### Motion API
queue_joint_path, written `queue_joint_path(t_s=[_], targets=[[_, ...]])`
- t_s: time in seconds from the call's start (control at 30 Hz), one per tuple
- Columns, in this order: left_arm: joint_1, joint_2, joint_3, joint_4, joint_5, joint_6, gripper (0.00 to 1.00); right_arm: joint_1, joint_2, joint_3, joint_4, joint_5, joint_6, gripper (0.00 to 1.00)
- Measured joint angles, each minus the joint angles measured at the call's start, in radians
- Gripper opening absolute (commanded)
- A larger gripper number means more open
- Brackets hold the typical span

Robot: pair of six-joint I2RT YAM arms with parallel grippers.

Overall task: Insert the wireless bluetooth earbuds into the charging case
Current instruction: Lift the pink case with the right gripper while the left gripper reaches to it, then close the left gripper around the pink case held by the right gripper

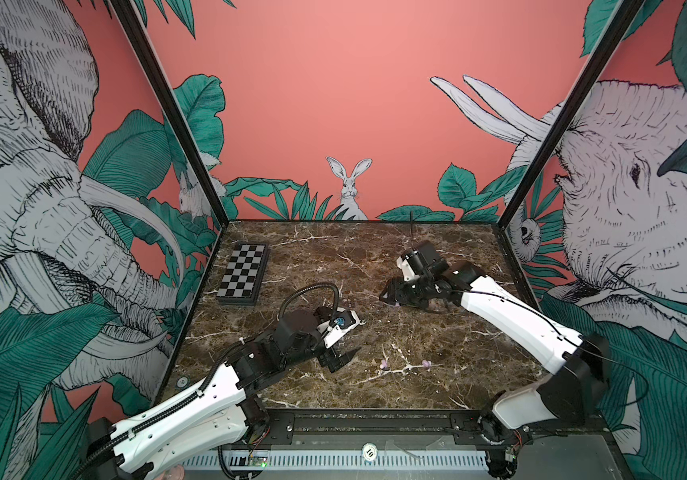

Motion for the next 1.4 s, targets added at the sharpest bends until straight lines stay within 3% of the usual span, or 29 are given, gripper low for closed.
queue_joint_path(t_s=[0.27, 0.5, 0.63, 0.8, 1.03, 1.4], targets=[[0.000, 0.118, 0.020, 0.079, -0.032, 0.071, 0.99, 0.026, -0.117, -0.019, 0.020, -0.104, -0.021, 0.52], [0.000, 0.187, 0.038, 0.177, -0.018, 0.078, 0.97, 0.121, -0.120, -0.048, 0.029, -0.126, -0.050, 0.52], [0.000, 0.177, 0.031, 0.209, 0.011, 0.074, 0.92, 0.150, -0.120, -0.048, 0.035, -0.126, -0.063, 0.52], [0.000, 0.129, -0.004, 0.257, 0.058, 0.055, 0.76, 0.159, -0.120, -0.049, 0.046, -0.126, -0.072, 0.52], [0.000, 0.127, -0.026, 0.295, 0.090, 0.037, 0.79, 0.185, -0.120, -0.049, 0.055, -0.128, -0.085, 0.52], [0.000, 0.115, -0.057, 0.376, 0.094, 0.021, 0.71, 0.212, -0.116, -0.049, 0.070, -0.136, -0.095, 0.52]])
